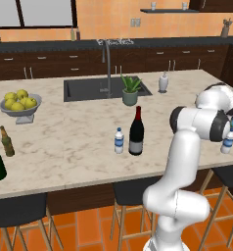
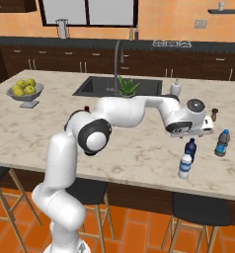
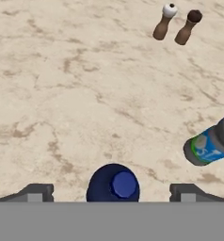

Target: Move the plastic bottles in the middle to the plastics group, and the glass bottles in the middle to the glass group.

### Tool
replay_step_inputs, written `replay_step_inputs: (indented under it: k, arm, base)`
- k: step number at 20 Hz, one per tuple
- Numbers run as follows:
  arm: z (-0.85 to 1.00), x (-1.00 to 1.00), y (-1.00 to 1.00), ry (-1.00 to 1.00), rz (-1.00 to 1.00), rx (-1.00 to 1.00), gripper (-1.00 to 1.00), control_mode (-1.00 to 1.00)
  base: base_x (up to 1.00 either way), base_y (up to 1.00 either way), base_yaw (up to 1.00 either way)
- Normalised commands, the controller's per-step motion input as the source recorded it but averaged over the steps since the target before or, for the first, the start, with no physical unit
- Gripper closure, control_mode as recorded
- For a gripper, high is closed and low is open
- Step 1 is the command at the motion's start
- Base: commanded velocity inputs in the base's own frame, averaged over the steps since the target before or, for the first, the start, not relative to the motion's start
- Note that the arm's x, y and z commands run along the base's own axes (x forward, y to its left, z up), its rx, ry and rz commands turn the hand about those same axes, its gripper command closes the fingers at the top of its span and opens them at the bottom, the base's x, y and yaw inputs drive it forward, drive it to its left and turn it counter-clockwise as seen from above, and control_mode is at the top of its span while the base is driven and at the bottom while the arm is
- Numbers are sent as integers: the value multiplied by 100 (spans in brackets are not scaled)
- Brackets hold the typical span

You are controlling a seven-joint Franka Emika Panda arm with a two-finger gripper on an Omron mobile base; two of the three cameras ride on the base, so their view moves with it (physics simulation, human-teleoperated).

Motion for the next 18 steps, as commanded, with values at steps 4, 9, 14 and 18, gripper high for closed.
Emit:
replay_step_inputs:
  k: [4,9,14,18]
  arm:
    - [36,-18,20,-8,1,9,-100,-100]
    - [46,-12,84,-3,2,0,-100,-100]
    - [35,-14,100,0,3,0,-100,-100]
    - [14,-27,100,0,6,0,-100,-100]
  base:
    - [0,0,0]
    - [0,0,0]
    - [0,0,0]
    - [0,0,0]
